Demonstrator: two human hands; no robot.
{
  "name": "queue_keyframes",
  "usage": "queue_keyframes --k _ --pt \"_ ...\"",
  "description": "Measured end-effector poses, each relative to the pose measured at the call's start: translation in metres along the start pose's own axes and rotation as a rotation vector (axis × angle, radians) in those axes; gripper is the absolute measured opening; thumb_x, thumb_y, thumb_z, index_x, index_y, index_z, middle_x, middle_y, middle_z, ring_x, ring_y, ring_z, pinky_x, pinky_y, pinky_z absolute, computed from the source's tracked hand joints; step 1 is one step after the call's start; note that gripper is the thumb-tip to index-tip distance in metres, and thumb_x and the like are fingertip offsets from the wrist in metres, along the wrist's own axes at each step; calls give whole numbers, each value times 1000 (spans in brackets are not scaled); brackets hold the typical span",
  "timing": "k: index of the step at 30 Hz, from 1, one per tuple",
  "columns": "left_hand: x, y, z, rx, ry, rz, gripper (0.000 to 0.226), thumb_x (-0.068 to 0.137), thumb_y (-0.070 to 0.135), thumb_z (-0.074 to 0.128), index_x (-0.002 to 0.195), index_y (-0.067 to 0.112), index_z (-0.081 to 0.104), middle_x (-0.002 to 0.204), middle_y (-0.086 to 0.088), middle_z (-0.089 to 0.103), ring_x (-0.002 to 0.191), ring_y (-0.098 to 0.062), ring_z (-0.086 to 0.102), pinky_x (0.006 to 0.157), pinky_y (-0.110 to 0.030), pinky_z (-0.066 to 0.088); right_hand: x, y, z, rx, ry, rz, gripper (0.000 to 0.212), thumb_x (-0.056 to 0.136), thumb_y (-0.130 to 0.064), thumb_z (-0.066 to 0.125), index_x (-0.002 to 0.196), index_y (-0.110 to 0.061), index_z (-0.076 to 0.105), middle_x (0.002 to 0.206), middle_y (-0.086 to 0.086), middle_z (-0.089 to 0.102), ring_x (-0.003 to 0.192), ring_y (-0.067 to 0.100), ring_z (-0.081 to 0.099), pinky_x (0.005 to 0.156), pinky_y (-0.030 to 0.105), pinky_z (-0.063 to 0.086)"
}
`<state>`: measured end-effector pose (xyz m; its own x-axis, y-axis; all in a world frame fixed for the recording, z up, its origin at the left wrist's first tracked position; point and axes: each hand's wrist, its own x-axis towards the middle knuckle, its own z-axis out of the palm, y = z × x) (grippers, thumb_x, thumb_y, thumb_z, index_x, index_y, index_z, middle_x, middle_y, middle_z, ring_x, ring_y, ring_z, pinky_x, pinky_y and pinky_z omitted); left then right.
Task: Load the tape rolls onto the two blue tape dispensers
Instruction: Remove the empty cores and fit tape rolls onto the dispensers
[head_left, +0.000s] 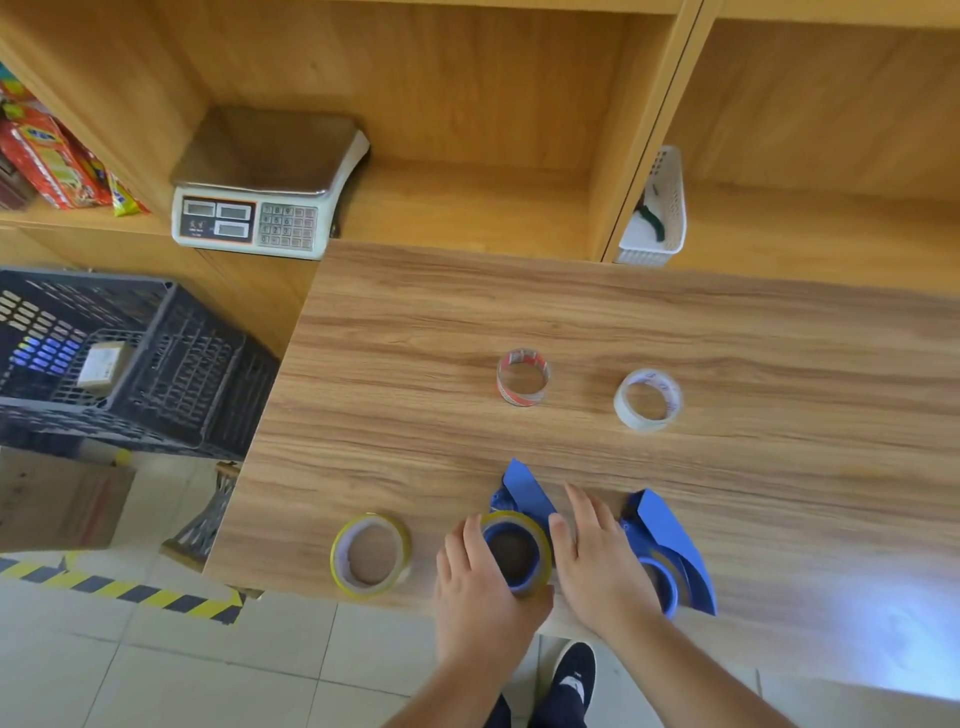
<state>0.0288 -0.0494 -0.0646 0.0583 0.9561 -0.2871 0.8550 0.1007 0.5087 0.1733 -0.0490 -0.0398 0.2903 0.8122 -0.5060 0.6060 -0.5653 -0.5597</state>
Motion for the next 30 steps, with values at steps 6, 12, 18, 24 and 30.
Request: queue_keyframes --k 6,12,18,24,30 --pt "-2 3 19 -5 -5 -52 110 55 61 80 143 16 31 128 1 45 118 -23 47 92 -35 51 -6 8 -2 -4 -14 17 56 106 -48 28 158 -29 22 159 0 35 145 23 35 113 40 39" --pt "3 3 31 -2 -34 -97 110 62 59 79 147 16 25 135 0 41 124 -22 43 99 -36 49 -5 14 -4 -1 -30 22 57 105 -49 27 159 -28 21 159 2 35 146 22 34 114 40 40" --pt "5 -2 40 20 -15 -88 113 61 61 78 148 16 23 139 -2 42 127 -25 44 101 -37 48 -4 17 -3 -13 -36 18 58 105 -50 27 159 -29 21 159 1 35 146 22 34 114 40 41" --pt "-1 -14 10 5 42 -27 107 67 74 68 152 23 26 154 1 35 142 -21 35 110 -38 40 -8 -2 4 -98 -10 -45 57 103 -50 32 156 -29 25 154 -2 39 138 24 40 111 42 42" --pt "7 -80 -43 47 173 -92 102 68 64 74 150 24 29 153 -2 37 144 -24 33 112 -45 39 -7 -41 27 -200 -30 -141 59 104 -45 39 157 -22 27 157 4 38 141 26 37 115 40 36"
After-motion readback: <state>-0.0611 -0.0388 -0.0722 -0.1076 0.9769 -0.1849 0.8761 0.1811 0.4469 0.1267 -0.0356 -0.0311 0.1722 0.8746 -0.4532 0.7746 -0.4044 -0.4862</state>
